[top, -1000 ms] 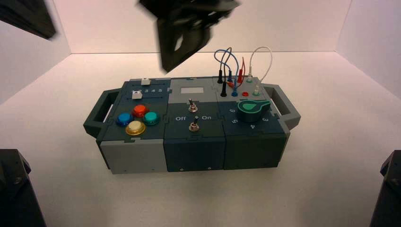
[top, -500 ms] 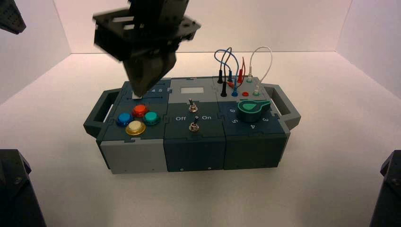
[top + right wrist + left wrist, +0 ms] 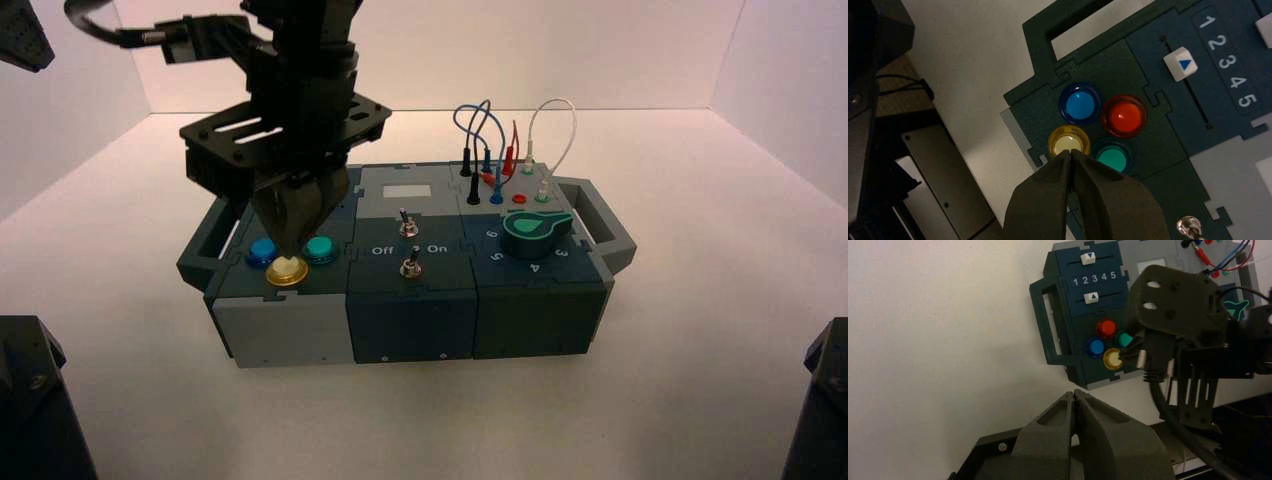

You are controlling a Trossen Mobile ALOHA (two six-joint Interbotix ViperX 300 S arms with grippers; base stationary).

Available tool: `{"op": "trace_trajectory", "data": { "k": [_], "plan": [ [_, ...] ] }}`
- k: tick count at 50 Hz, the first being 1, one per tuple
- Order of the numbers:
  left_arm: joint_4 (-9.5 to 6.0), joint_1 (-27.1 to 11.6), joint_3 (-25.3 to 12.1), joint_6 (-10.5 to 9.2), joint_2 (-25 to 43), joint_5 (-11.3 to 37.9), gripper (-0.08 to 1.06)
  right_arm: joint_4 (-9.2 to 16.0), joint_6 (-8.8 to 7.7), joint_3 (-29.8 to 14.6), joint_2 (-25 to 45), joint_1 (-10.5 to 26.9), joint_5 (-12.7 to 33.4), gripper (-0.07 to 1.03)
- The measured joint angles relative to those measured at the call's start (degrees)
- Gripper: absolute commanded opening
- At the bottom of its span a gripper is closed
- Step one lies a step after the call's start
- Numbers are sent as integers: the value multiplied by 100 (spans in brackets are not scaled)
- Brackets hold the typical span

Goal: Push the yellow button with the right gripper.

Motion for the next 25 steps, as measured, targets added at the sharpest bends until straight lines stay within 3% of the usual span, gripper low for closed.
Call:
{"op": "trace_trajectory", "data": {
  "k": [12, 25],
  "plan": [
    [0, 0, 0, 9, 0, 0, -3, 185, 0, -18, 176, 0, 44, -2],
    [35, 0, 0, 18, 0, 0, -3, 220, 0, -88, 237, 70, 35, -2]
  ]
}}
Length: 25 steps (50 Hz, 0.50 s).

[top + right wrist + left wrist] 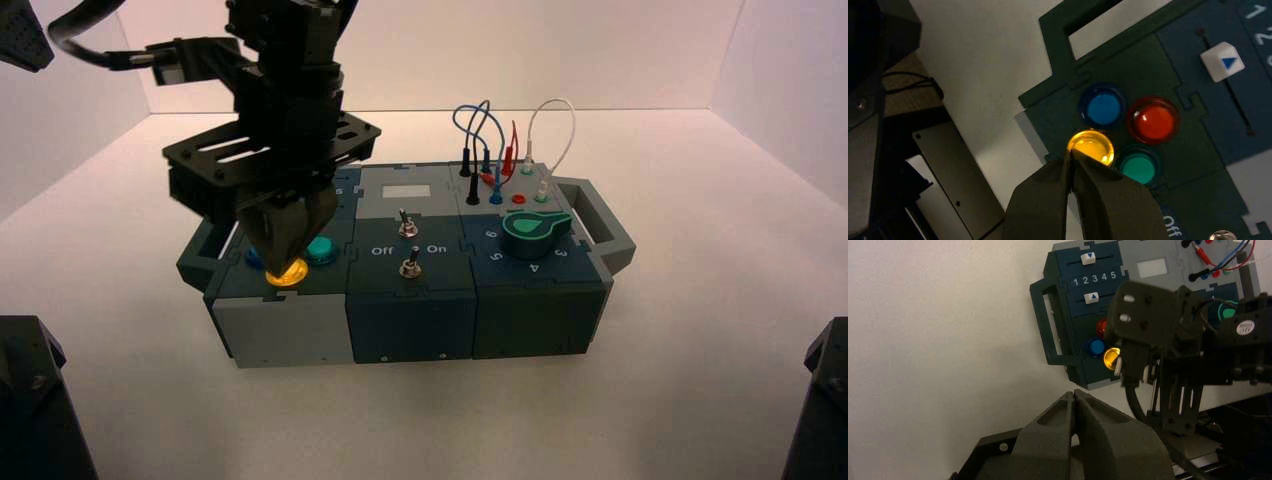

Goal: Push the yellow button with the right gripper.

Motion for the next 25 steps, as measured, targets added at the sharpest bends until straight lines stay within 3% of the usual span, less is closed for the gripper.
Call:
{"op": "trace_trajectory", "data": {
  "k": [25],
  "plan": [
    [26, 0, 0, 9, 0, 26, -3, -404, 79, 360, -1116, -88, 149, -2]
  ]
}}
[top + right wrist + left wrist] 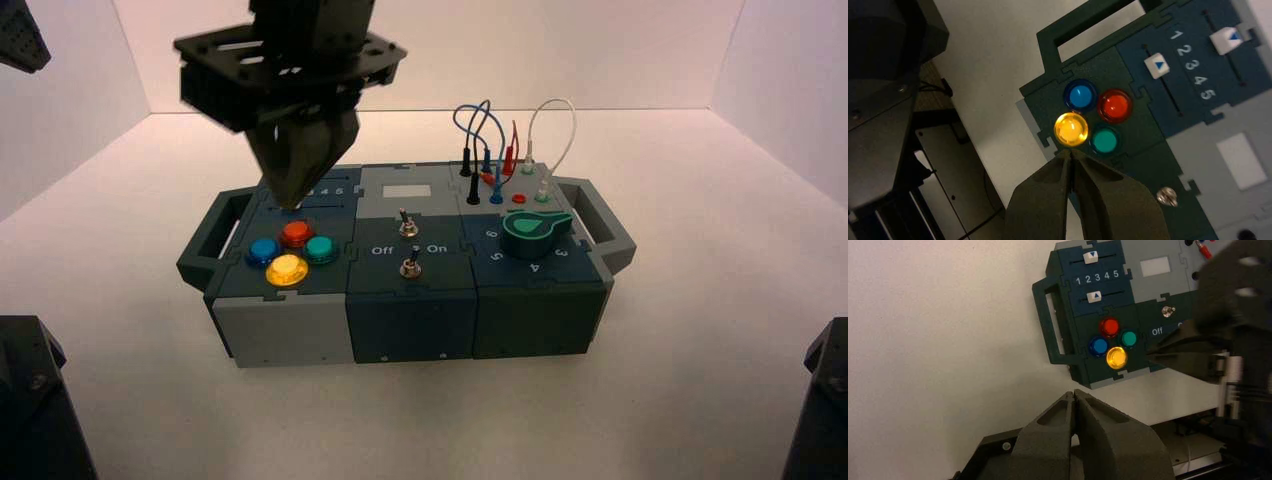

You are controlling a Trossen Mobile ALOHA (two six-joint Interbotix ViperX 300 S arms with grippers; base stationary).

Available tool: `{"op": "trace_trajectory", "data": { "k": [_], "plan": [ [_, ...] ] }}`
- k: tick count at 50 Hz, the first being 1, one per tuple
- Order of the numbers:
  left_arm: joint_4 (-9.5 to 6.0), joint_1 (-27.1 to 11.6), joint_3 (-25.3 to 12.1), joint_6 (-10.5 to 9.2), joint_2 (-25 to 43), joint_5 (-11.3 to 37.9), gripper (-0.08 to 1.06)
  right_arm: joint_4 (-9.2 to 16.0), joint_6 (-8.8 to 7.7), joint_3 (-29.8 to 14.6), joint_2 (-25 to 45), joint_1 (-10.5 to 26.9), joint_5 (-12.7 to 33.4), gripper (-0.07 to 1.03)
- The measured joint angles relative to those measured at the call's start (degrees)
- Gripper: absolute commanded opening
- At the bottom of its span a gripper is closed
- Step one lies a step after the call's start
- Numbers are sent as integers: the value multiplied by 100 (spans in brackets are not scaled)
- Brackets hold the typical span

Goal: Push the yellow button with the right gripper.

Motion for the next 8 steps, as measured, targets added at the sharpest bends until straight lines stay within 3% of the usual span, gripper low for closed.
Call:
{"op": "trace_trajectory", "data": {
  "k": [8],
  "plan": [
    [18, 0, 0, 0, 0, 0, -3, 0, 0, 132, -176, -26, -35, -2]
  ]
}}
